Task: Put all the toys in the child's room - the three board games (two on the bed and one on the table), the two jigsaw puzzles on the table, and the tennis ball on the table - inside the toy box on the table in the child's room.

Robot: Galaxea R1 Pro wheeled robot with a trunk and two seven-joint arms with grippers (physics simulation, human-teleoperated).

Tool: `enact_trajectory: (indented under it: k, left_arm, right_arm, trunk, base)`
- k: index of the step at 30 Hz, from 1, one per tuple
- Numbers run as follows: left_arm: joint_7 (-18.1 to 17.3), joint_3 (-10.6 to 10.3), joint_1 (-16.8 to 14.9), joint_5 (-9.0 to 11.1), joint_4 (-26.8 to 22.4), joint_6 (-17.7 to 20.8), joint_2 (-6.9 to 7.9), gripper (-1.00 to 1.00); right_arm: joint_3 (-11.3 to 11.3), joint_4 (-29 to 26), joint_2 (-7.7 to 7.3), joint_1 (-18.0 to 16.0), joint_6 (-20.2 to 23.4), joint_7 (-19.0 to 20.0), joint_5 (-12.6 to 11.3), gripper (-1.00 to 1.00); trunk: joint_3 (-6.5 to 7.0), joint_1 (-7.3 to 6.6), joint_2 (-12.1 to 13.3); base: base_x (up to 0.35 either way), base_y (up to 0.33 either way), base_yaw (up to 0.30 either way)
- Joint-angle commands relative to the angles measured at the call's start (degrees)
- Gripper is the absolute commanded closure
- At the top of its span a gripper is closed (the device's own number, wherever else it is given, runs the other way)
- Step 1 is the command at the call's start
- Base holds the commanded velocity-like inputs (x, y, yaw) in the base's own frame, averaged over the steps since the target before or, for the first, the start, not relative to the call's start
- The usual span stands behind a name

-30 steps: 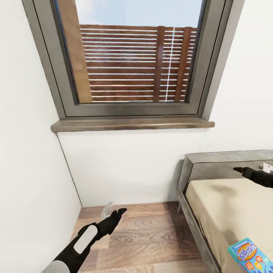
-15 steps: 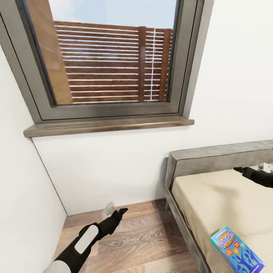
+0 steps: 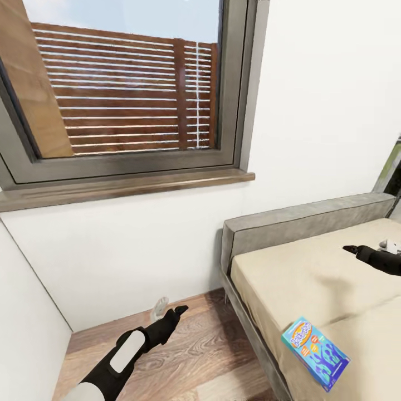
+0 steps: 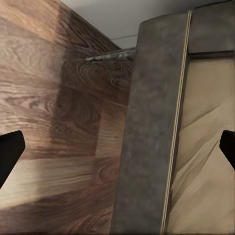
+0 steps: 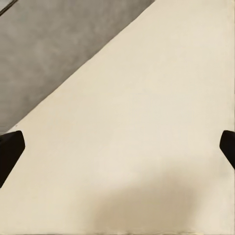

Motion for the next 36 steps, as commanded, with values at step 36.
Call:
enact_trajectory:
  k: [36]
  left_arm:
    - [-0.1,0.0,0.0,0.3,0.0,0.2,0.0,-1.0]
  right_arm:
    - [-0.2,0.0,0.01,0.0,0.3,0.1,-0.2,-1.0]
  trunk:
    - [-0.05,-0.01,0.0]
  base:
    - [0.0,0.042,-0.143]
